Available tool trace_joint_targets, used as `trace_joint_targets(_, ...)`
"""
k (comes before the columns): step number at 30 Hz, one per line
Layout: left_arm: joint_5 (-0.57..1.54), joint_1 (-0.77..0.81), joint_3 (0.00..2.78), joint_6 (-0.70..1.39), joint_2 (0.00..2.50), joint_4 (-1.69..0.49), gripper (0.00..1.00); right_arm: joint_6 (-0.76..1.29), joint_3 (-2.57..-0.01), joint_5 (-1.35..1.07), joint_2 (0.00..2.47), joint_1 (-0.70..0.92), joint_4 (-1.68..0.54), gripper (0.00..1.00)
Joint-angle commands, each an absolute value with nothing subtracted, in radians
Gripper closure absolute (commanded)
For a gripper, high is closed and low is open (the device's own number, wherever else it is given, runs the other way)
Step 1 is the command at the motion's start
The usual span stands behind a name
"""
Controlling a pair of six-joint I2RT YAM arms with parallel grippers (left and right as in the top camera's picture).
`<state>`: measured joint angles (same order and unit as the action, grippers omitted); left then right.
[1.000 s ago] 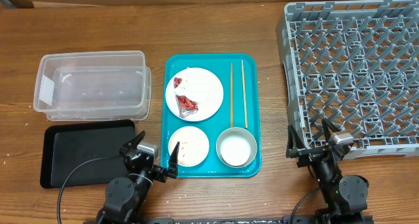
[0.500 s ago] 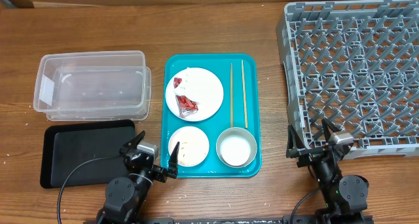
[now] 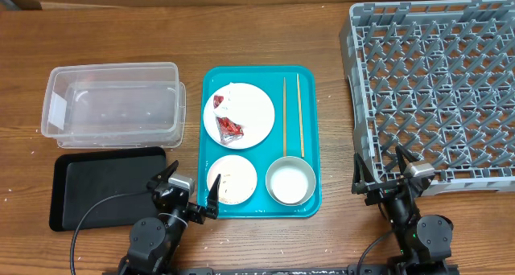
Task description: Sort waste into correct bins and load items into the dishwasher
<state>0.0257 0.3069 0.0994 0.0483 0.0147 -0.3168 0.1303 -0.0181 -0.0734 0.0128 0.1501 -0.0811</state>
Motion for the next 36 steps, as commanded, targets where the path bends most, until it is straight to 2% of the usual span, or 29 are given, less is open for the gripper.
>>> trace_joint_targets(1,0.019,0.302,0.096,0.037,0.006,-0.315,0.0,0.131,-0.008,-0.069,0.004,0.146,-0.076,0.0)
trace_joint_targets(13,-0.03,0.301,0.096,0.018,0.006,-0.294,0.0,0.131,-0.008,-0.069,0.004,0.146,-0.076,0.0)
trace_joint_targets(19,0.202,0.302,0.096,0.11,0.006,-0.225,0.0,0.138,-0.008,-0.088,0.004,0.146,-0.073,0.0)
trace_joint_targets(24,0.297,0.302,0.112,0.138,0.006,-0.065,0.0,0.241,-0.044,-0.319,0.004,0.146,-0.063,0.0)
trace_joint_targets(26,0.286,0.302,0.163,0.167,0.009,-0.059,0.0,0.241,-0.117,-0.343,0.005,0.146,-0.132,0.0)
trace_joint_targets(29,0.207,0.302,0.315,0.253,0.095,-0.194,0.0,0.241,-0.313,-0.326,0.05,0.146,-0.36,0.0)
trace_joint_targets(33,0.22,0.302,0.56,0.255,0.358,-0.355,0.0,0.236,-0.605,-0.281,0.224,0.146,-0.641,0.0)
trace_joint_targets(36,0.299,0.302,0.843,0.255,0.676,-0.578,0.0,0.236,-0.857,-0.259,0.457,0.146,-0.832,0.0)
